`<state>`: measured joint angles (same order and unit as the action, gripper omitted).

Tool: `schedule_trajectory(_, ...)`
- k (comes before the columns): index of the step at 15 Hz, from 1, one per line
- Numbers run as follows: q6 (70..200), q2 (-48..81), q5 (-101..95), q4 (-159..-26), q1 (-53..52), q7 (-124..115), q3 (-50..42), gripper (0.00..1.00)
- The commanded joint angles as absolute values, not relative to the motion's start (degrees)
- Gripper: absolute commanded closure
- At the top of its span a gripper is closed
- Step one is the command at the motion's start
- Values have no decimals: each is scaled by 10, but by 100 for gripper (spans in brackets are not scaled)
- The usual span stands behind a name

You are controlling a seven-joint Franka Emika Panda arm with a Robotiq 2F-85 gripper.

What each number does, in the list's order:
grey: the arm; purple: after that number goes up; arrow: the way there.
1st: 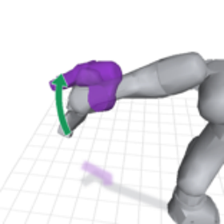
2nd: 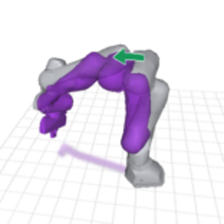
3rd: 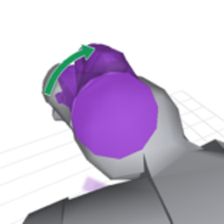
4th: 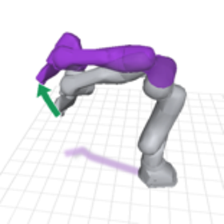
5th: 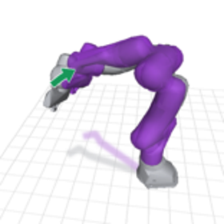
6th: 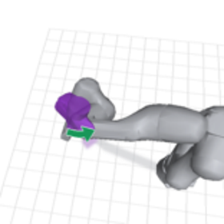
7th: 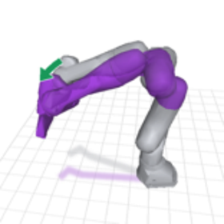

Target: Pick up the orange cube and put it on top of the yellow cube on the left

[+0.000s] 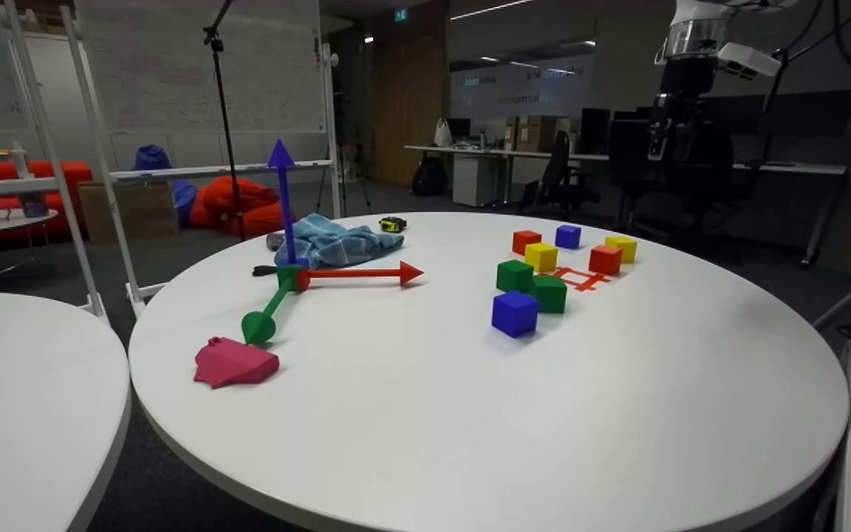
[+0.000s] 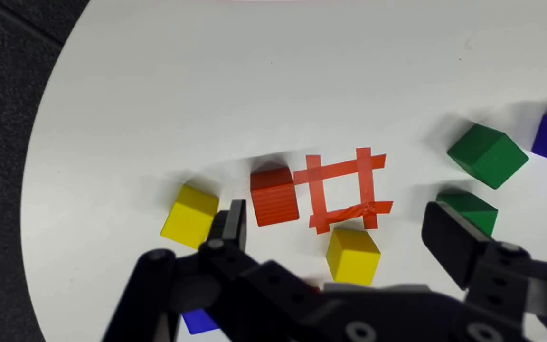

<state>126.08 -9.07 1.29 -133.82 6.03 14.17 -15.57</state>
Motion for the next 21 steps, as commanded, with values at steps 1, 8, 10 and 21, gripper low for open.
schedule_trajectory(1,1260,-90,15,-1337,74,144,-142,0)
schedule_trajectory(8,1284,-75,17,-1327,78,140,-145,0)
schedule_trajectory(10,1305,-58,11,-1313,82,148,-147,0)
schedule_trajectory(21,1255,78,37,-1174,88,191,-117,0)
